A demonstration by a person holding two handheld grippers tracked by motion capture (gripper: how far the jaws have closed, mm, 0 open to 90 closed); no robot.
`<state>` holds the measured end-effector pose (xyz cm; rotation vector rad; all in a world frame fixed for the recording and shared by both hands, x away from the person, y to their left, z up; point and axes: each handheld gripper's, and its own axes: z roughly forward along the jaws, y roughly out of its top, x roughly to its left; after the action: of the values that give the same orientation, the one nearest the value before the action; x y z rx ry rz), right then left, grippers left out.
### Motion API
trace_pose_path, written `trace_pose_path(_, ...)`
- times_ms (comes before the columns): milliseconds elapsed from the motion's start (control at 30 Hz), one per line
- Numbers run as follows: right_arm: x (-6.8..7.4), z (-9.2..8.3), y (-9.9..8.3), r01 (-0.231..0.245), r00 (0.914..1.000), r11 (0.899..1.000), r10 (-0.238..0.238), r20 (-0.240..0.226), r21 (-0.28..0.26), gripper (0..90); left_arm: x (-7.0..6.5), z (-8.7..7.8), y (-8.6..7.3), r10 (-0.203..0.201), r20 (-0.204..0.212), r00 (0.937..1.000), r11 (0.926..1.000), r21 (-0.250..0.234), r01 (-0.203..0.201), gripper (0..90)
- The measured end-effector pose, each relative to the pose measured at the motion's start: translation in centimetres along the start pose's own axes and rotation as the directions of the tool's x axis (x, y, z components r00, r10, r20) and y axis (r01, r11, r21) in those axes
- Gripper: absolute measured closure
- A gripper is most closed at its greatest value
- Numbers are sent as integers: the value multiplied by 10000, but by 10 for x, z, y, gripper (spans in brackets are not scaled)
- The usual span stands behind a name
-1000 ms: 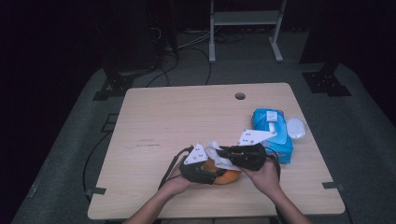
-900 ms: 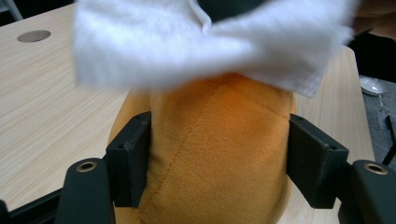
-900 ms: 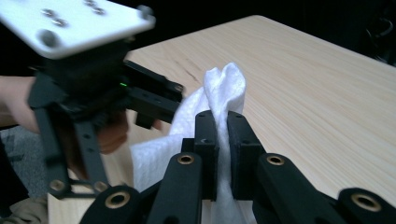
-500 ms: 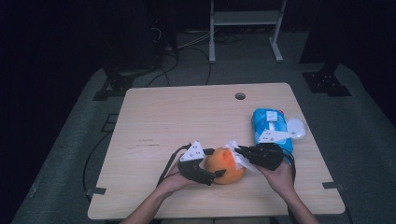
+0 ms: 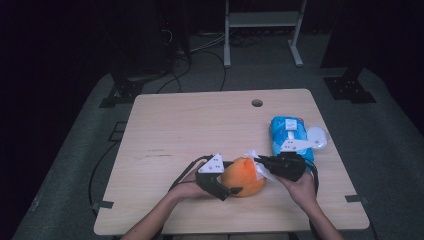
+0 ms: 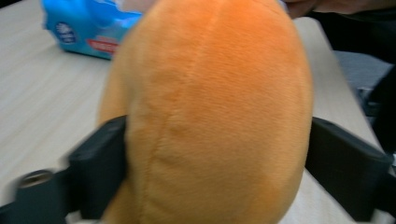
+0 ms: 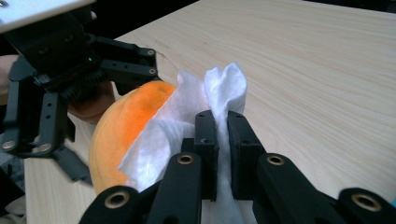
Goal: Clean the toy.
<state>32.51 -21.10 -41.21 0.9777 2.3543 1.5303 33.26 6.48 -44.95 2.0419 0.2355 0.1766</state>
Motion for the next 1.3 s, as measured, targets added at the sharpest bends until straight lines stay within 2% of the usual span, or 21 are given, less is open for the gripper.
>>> trace_pose_path(67, 0, -2, 2, -63, 10000, 9998, 64, 56, -172, 830, -2, -5, 5, 66, -336, 9994, 10000, -61, -68, 290)
trace_pose_path(200, 0, -2, 11, -46, 9999, 9987, 53, 131, -517, 830, -3, -18, 20, 287, -968, 9949, 9995, 139, -275, 311)
trace_pose_path(267, -2, 2, 14, -271, 9996, 9968, 275, 47, -753, 830, -2, -26, 26, 549, -1360, 9892, 9984, 206, -526, 313)
trace_pose_path(367, -10, 12, 17, -824, 9965, 9910, 802, -255, -1051, 830, 3, -35, 31, 954, -1914, 9769, 9949, 500, -874, 315)
trace_pose_path(433, -14, 19, 18, -1091, 9936, 9883, 1051, -426, -1068, 829, 7, -36, 29, 1181, -2207, 9682, 9907, 929, -997, 314)
trace_pose_path(467, -16, 24, 18, -1186, 9923, 9880, 1143, -476, -988, 829, 9, -33, 25, 1255, -2308, 9649, 9868, 1293, -974, 309)
trace_pose_path(500, -17, 30, 17, -1200, 9920, 9904, 1169, -467, -688, 829, 10, -30, 20, 1256, -2317, 9646, 9827, 1621, -890, 298)
trace_pose_path(533, -18, 34, 16, -1132, 9928, 9927, 1114, -431, -414, 828, 10, -27, 15, 1173, -2273, 9667, 9816, 1740, -782, 286)
trace_pose_path(600, -19, 38, 12, -1175, 9920, 9928, 1162, -501, -235, 828, 6, -25, 9, 836, -2203, 9718, 9895, 1339, -548, 274)
trace_pose_path(667, -19, 35, 12, -1173, 9920, 9926, 1156, -510, -302, 828, 0, -26, 8, 946, -2161, 9718, 9885, 1363, -659, 263)
trace_pose_path(733, -19, 31, 16, -1145, 9924, 9923, 1121, -505, -474, 825, -6, -27, 8, 1178, -1994, 9728, 9833, 1603, -862, 244)
trace_pose_path(800, -17, 23, 22, -1092, 9927, 9917, 1053, -584, -685, 825, -11, -31, 9, 1129, -1617, 9804, 9836, 1576, -873, 226)
trace_pose_path(867, -14, 21, 24, -1008, 9931, 9924, 961, -664, -704, 825, -16, -36, 12, 684, -1015, 9925, 9917, 1155, -566, 228)
trace_pose_path(900, -12, 21, 24, -920, 9936, 9936, 873, -717, -651, 825, -18, -38, 13, 606, -740, 9954, 9929, 1064, -525, 228)
trace_pose_path(1000, -3, 27, 19, -665, 9937, 9977, 652, -917, -114, 825, -22, -42, 19, 509, -364, 9980, 9946, 921, -474, 213)
trace_pose_path(1067, 3, 32, 11, -375, 9950, 9990, 397, -914, 259, 825, -21, -45, 22, 253, -251, 9994, 9981, 575, -239, 205)
trace_pose_path(1133, 5, 32, 5, -473, 9928, 9984, 505, -1083, 314, 825, -15, -47, 27, -57, -385, 9992, 9999, 133, 62, 205)
trace_pose_path(1200, 6, 28, 2, -409, 9929, 9985, 445, -1104, 353, 825, -10, -47, 30, -326, -434, 9985, 9995, -48, 324, 206)
trace_pose_path(1233, 7, 27, 2, -415, 9924, 9983, 458, -1138, 399, 825, -7, -45, 31, -593, -410, 9974, 9982, -86, 590, 209)
trace_pose_path(1300, 11, 24, -1, -285, 9916, 9980, 353, -1244, 558, 825, -3, -41, 28, -778, -469, 9959, 9964, 289, 793, 228)
